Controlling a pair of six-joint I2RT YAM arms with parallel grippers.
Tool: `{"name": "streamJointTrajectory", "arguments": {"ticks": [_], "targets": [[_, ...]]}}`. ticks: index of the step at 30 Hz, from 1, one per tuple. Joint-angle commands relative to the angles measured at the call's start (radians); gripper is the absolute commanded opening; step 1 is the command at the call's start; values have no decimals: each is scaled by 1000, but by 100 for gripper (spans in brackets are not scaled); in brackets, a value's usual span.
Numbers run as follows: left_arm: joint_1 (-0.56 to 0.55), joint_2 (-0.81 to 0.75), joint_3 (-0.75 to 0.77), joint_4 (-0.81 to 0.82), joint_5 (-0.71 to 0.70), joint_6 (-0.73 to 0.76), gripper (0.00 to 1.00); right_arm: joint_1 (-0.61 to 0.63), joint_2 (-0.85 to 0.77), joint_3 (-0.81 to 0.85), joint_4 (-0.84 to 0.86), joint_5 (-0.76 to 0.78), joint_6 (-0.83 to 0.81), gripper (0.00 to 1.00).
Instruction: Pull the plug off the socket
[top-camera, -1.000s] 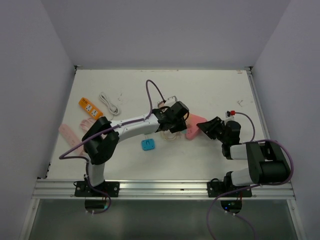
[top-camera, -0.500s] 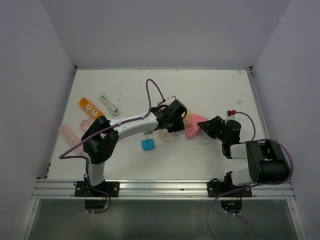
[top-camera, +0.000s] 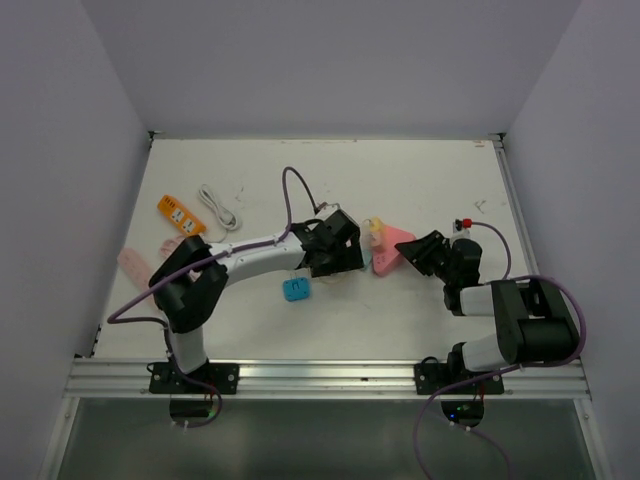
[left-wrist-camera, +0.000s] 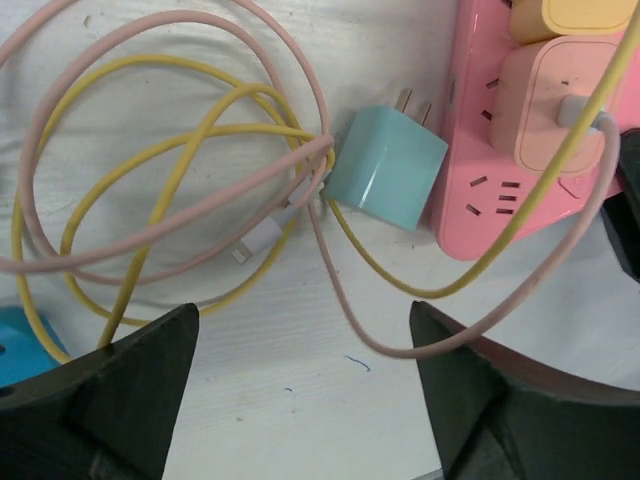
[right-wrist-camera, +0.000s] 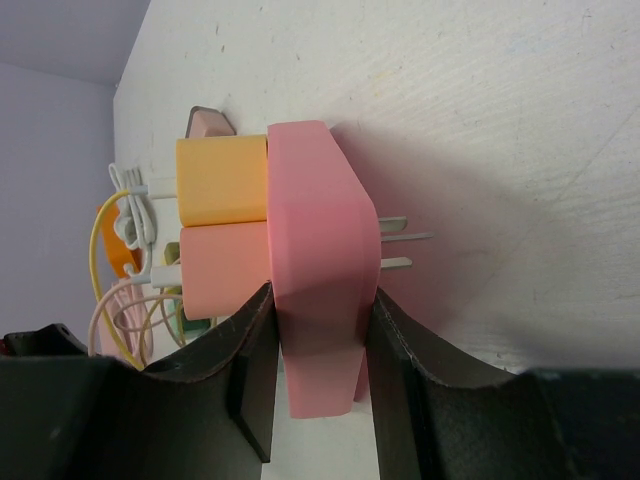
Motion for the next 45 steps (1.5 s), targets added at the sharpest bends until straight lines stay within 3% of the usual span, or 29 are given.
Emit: {"name": "streamJointTrajectory", "arguments": {"ticks": [1,4,11,17,25,30,38,45], "targets": [[6,-116,-19,33,-32,21,93,-14,40,-11,-152,108,-87,0],[8,-169,-28,33,-50,36,99,-14,44,-9,-152,105,-89,0],[3,-213,44,19,-73,56,99,-13,44,-9,-146,98,-90,0],[2,-79,228,-57,-113,90,99,-10,50,-6,-140,87,-95,0],[17,162,450,-108,-55,104,99,-5,55,-2,-140,84,-98,0],[35,232,464,-87,-10,77,98,-2,58,-2,-137,84,-99,0],[38,288,479,-31,60,51,82,4,63,1,-132,84,-102,0],[37,297,423,40,96,19,59,4,61,0,-128,82,-104,0]]}}
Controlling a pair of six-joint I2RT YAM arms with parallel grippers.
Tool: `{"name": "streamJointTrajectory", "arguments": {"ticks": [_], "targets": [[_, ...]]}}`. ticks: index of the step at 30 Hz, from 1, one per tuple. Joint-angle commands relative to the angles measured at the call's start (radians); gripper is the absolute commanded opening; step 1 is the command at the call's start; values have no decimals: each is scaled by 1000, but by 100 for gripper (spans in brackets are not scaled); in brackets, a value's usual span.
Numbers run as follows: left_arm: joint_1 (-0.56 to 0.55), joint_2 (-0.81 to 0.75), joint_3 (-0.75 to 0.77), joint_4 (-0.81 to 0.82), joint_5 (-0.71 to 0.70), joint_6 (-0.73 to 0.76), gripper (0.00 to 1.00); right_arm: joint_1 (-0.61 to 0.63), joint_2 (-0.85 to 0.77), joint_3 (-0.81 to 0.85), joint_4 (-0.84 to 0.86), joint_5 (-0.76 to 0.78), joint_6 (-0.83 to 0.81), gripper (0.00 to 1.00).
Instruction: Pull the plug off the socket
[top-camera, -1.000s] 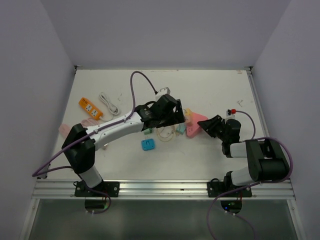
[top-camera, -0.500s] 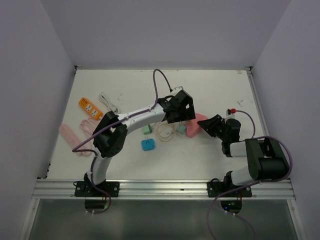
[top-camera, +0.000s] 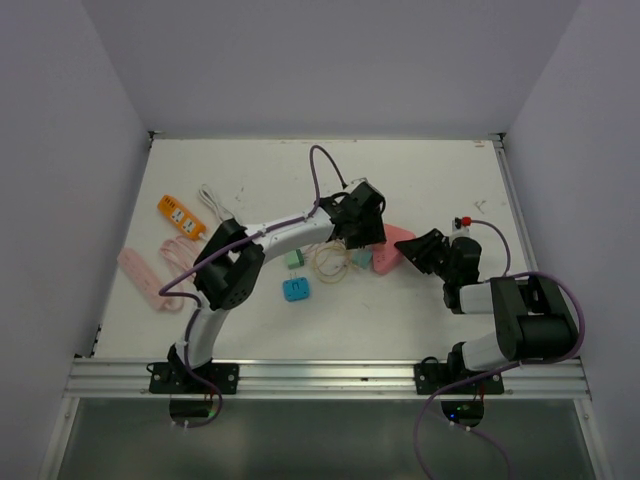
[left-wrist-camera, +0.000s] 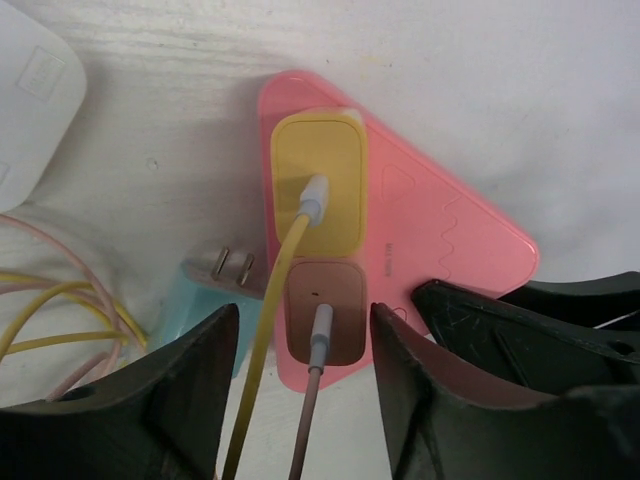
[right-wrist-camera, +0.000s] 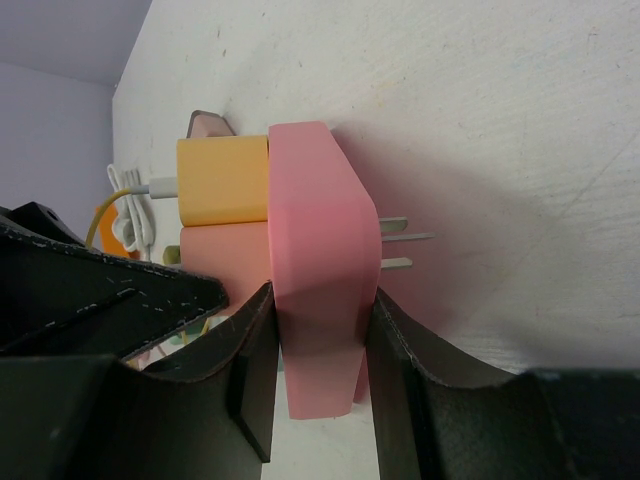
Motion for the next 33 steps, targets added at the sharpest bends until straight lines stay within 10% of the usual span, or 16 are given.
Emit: {"name": "streamJointTrajectory", "arguments": {"ticks": [1,12,33], "targets": [[0,2,-19,95,38,-28,56,4,41,-15,-138,83,-93,0],[3,-70,-118,136,15,-47,1,4,34,-15,-158,104,-90,0],[27,-196,-112,34,-13,-50,0,41,-2,26,-335,265,-84,0]]}}
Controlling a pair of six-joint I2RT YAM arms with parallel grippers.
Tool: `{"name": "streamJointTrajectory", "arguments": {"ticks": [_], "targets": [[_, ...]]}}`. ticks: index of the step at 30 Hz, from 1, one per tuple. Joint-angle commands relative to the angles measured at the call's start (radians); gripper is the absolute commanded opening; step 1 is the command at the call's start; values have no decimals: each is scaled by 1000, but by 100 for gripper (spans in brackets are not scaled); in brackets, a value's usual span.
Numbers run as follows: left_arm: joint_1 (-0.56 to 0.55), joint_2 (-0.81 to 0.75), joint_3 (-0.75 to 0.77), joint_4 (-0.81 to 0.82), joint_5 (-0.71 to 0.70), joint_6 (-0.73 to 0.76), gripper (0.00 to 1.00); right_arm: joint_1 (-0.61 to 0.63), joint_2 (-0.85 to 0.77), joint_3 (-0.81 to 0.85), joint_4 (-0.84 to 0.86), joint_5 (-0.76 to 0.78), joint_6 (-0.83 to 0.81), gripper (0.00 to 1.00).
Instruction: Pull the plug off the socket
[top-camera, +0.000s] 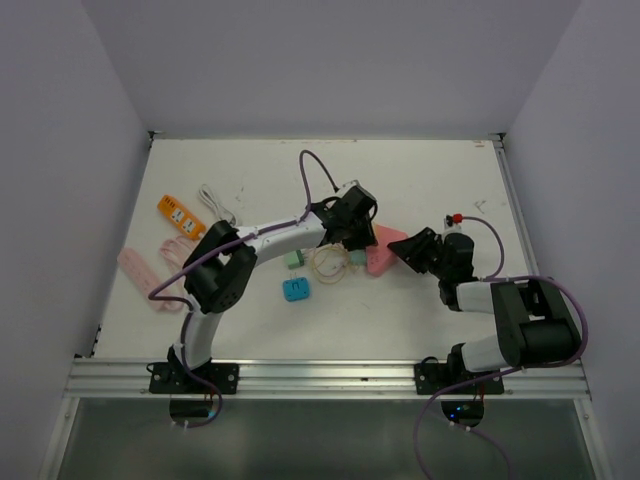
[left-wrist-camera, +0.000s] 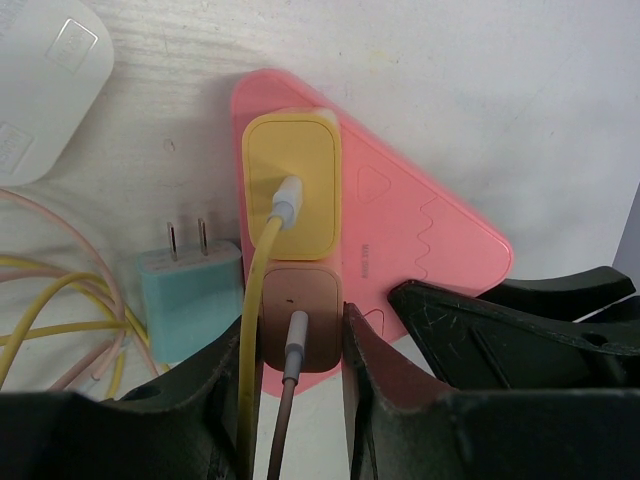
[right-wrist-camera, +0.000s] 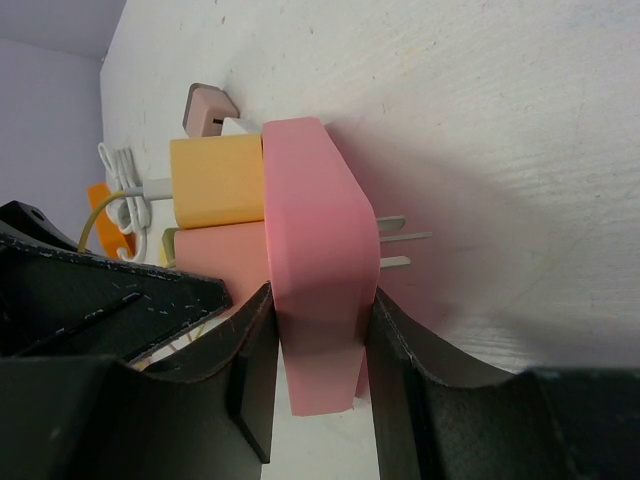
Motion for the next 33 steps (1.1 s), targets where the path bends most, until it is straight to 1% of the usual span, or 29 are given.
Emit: {"name": "streamJointTrajectory", "arguments": {"ticks": [1,14,18,20,24,26,30,33], "targets": [[16,-123,22,-79,-34,4,0,-15,28,-14,-224,237,-79,0],[45,-166,22,-100,-29,13,0,7,17,-3,-248,271,-83,0],[45,-165,-4,-99,-14,25,0,7,19,-1,-251,269,-83,0],[45,-161,-30,-96,15,45,0,7,19,0,-251,268,-83,0],[47,-171,-80,-104,31,61,11,7,22,2,-250,262,-88,0],[48,-197,-125,-82,27,68,19,7,20,0,-247,257,-93,0],[57,-230,-175,-57,18,73,30,8,22,3,-247,252,-96,0],[60,-247,-195,-54,8,77,44,7,22,3,-242,246,-99,0]]}}
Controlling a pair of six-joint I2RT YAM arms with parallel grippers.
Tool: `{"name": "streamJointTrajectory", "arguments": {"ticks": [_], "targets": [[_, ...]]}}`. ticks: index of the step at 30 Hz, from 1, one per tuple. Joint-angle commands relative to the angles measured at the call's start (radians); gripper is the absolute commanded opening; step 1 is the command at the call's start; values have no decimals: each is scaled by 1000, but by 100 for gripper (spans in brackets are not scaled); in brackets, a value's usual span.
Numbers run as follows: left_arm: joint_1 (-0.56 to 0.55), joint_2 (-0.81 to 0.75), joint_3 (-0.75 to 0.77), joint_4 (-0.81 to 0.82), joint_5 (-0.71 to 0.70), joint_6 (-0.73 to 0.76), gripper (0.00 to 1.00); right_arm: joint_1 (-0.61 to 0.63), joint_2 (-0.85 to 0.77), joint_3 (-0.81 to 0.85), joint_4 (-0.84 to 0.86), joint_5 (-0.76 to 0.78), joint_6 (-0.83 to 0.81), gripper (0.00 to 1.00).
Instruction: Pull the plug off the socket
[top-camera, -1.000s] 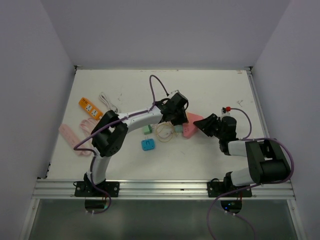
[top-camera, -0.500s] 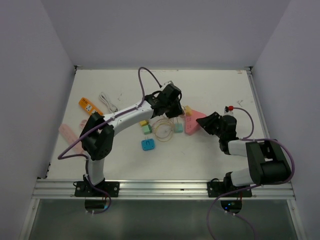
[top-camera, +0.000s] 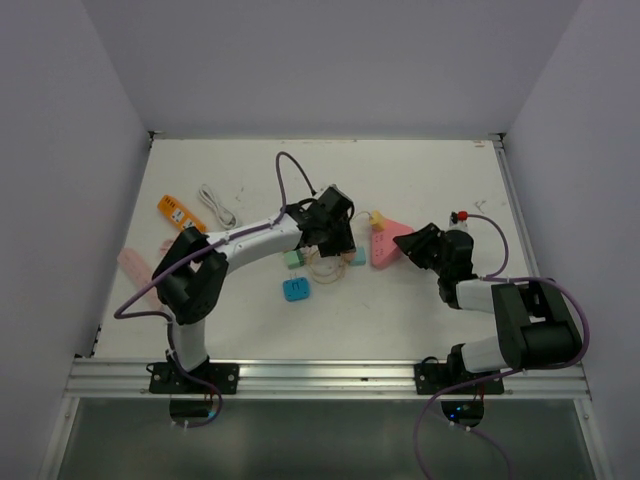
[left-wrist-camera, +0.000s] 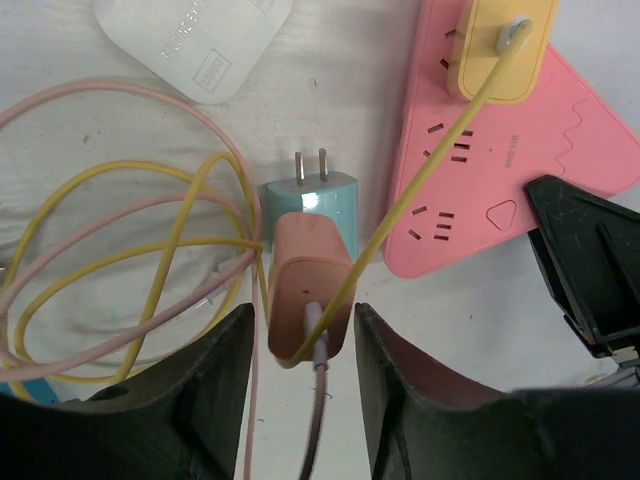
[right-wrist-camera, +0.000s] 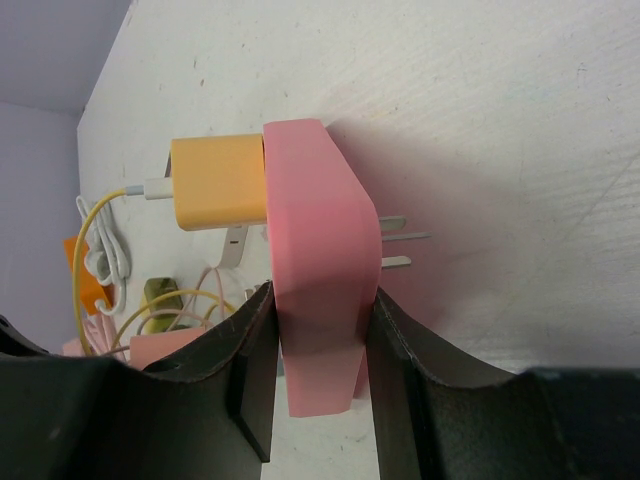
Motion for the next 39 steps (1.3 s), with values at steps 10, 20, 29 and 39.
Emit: {"name": "streamJointTrajectory", "arguments": {"ticks": [10,20,29,39], "targets": [[18,-163,-53,62,-34,56,100,-13,36,-24,-201,98,-111,0],[35,-104,86,52,-52,112,100,-13,58,-18,-178,60,-119,0],[35,109,359,-40,-74,165,100,-13,70,-13,-170,43,-124,0],[35,323,541,-79,-26,163,96,-11,81,-10,-162,31,-127,0]]}}
